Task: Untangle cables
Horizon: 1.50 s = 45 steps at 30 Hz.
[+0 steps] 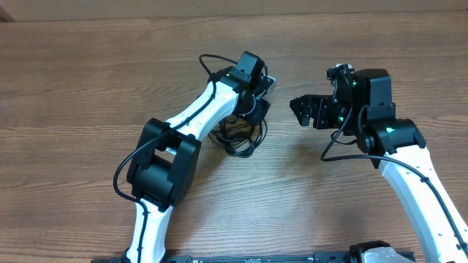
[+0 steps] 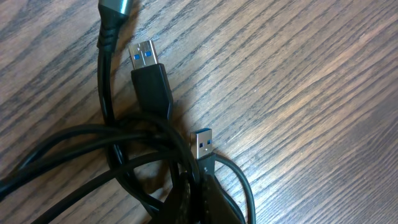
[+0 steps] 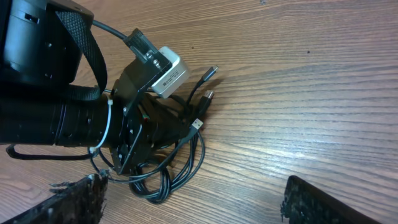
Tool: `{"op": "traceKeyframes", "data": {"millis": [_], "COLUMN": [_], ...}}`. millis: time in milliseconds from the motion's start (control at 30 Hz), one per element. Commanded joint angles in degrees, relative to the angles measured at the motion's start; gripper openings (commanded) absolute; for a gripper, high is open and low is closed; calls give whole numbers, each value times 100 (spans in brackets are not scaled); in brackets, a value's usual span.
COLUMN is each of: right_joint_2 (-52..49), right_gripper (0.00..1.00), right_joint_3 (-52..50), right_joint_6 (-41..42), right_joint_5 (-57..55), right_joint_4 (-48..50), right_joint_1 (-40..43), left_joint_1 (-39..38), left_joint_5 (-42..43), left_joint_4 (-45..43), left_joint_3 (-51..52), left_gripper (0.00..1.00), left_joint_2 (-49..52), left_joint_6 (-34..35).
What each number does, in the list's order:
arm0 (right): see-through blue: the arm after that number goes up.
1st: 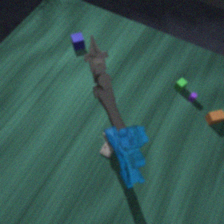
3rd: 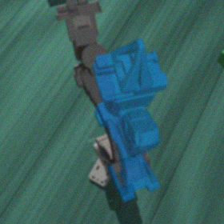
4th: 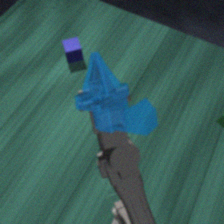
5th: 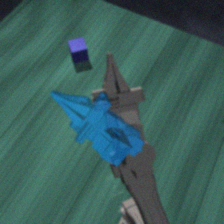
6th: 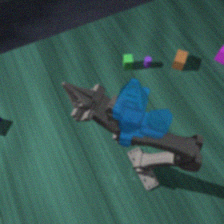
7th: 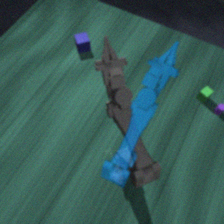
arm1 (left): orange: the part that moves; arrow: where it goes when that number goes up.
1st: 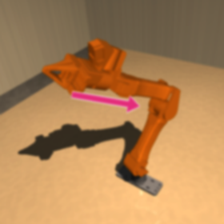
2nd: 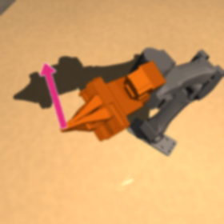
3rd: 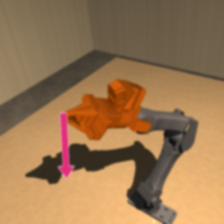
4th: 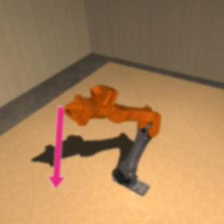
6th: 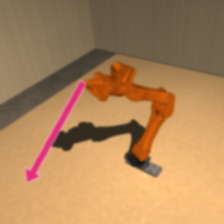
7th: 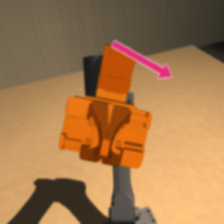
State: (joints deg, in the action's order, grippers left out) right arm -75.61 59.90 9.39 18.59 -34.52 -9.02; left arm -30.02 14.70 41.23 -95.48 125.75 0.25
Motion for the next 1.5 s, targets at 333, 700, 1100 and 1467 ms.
{"op": "traceKeyframes", "data": {"millis": [333, 700, 1100, 1467], "right_joint_2": [-7, -7, -7, -7], "right_gripper": [83, 83, 86, 84], "right_joint_3": [125, 125, 125, 125], "right_joint_6": [24, 22, -68, -90], "right_joint_5": [-57, 127, 2420, 4050], "right_joint_4": [-42, 15, 1338, 2260], "right_joint_1": [15, 15, 15, 15], "left_joint_1": [129, 1224, 1587, 1838], "left_joint_5": [376, 1775, 3167, 5115], "left_joint_4": [850, 1725, 2433, 3084], "left_joint_3": [-546, -1495, -1493, -1493], "left_gripper": [4, 4, 4, 4], "left_joint_2": [-208, -1967, -3132, -3305], "left_joint_6": [20, -63, -2122, -4594]}}
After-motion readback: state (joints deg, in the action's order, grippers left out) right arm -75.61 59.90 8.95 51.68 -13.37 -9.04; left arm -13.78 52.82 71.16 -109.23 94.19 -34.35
